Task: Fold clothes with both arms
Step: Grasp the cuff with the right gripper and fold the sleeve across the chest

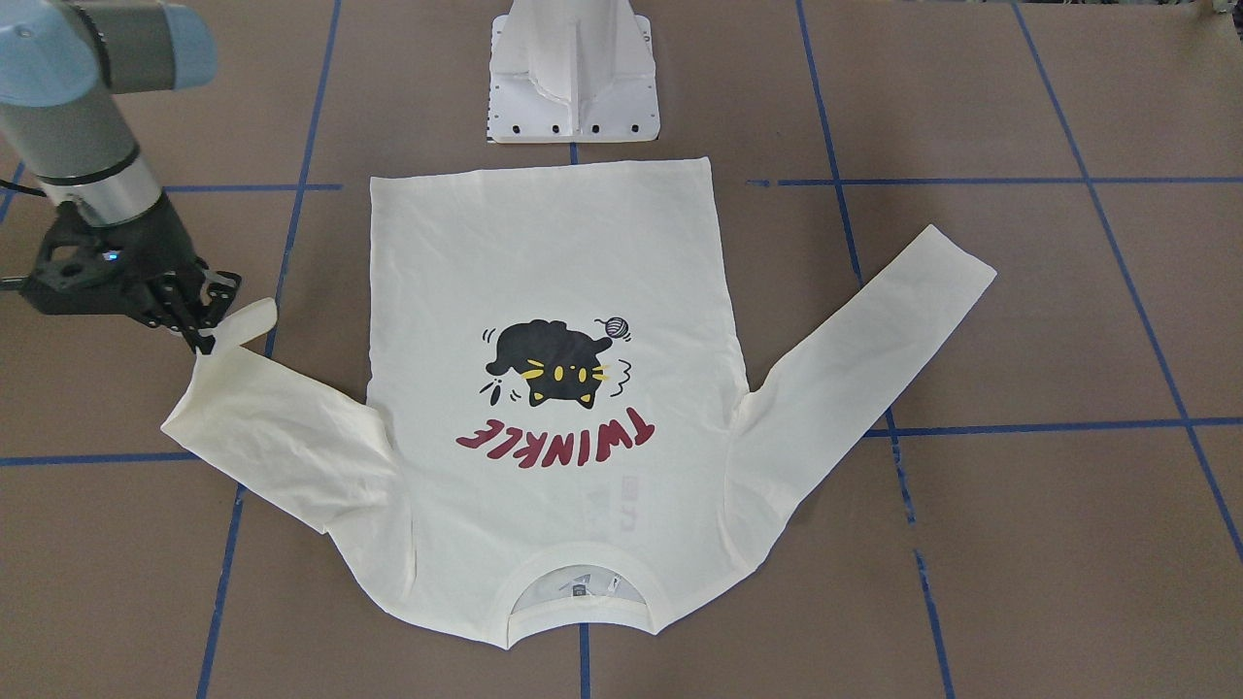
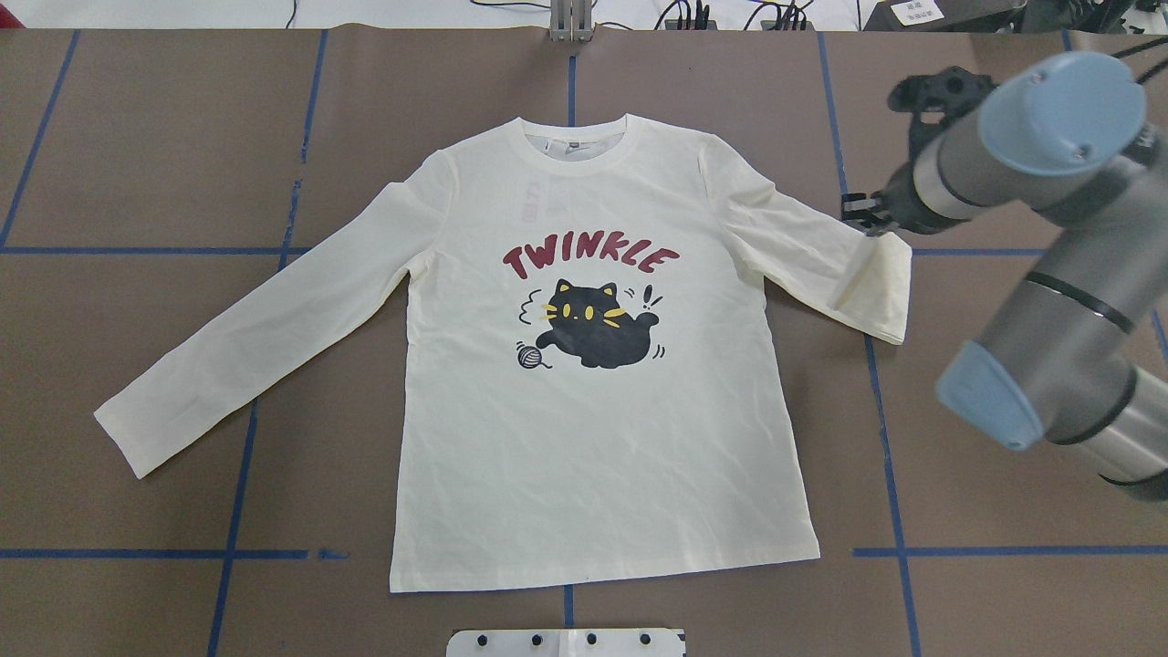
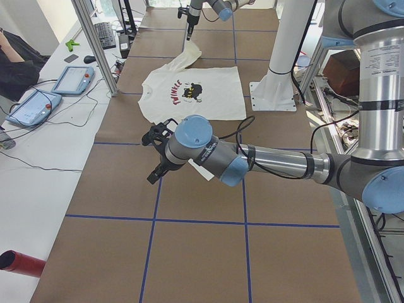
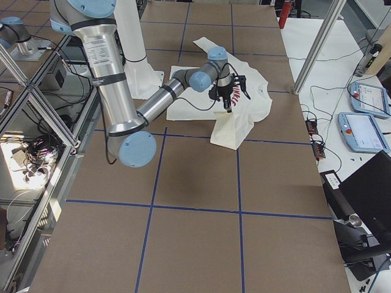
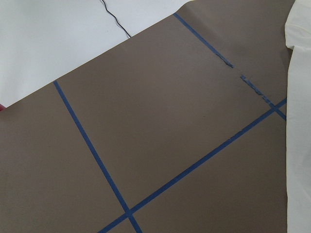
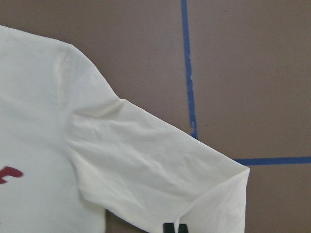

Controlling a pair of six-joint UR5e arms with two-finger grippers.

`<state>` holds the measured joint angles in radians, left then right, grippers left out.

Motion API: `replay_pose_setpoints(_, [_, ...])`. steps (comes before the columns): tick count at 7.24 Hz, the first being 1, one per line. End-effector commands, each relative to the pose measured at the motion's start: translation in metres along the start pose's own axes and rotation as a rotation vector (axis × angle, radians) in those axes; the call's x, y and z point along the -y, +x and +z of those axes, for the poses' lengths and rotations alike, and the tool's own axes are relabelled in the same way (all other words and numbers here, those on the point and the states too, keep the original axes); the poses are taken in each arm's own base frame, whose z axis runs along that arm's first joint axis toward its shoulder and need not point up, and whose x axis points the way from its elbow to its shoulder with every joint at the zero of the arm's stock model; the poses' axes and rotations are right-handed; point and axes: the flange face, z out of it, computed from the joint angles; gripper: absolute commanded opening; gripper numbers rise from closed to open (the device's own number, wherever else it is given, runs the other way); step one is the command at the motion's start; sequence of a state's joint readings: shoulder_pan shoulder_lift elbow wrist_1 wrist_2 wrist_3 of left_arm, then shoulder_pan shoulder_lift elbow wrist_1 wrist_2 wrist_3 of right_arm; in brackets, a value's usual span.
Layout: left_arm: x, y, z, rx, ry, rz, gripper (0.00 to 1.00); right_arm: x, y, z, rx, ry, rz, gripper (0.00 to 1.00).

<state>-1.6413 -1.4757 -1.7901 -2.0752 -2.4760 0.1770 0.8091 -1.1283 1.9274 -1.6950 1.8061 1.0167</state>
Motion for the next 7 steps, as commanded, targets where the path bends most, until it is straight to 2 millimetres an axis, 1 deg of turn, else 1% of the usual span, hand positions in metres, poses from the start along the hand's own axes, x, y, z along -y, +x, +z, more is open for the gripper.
replay_pose_setpoints(1, [-0.001,-0.001,0.0,0.0,-0.002,-0.003,1.0,0.035,-0.158,-0.074,-0.035,0.013,0.061,0.0])
replay_pose_setpoints(2, [-0.001,-0.001,0.001,0.0,-0.003,-0.004,1.0,0.046,-0.216,-0.08,-0.045,0.02,0.047,0.0])
replay_pose_setpoints(3, [-0.001,-0.001,0.001,0.0,-0.003,-0.004,1.0,0.052,-0.28,-0.075,-0.034,0.047,0.067,0.0])
replay_pose_setpoints(4, [-0.001,-0.001,0.001,0.0,-0.004,-0.005,1.0,0.044,-0.324,-0.032,0.009,0.089,0.047,0.0])
replay_pose_setpoints(5, [-0.003,-0.004,0.003,-0.001,-0.007,-0.01,1.0,0.028,-0.349,0.008,0.046,0.165,0.015,0.0])
replay_pose_setpoints(6, [-0.003,-0.003,0.003,-0.001,-0.006,-0.01,1.0,0.015,-0.361,0.031,0.053,0.158,0.052,0.0])
replay_pose_setpoints(7, [-0.003,-0.003,0.003,-0.001,-0.006,-0.01,1.0,-0.005,-0.387,0.033,0.054,0.145,0.102,0.0])
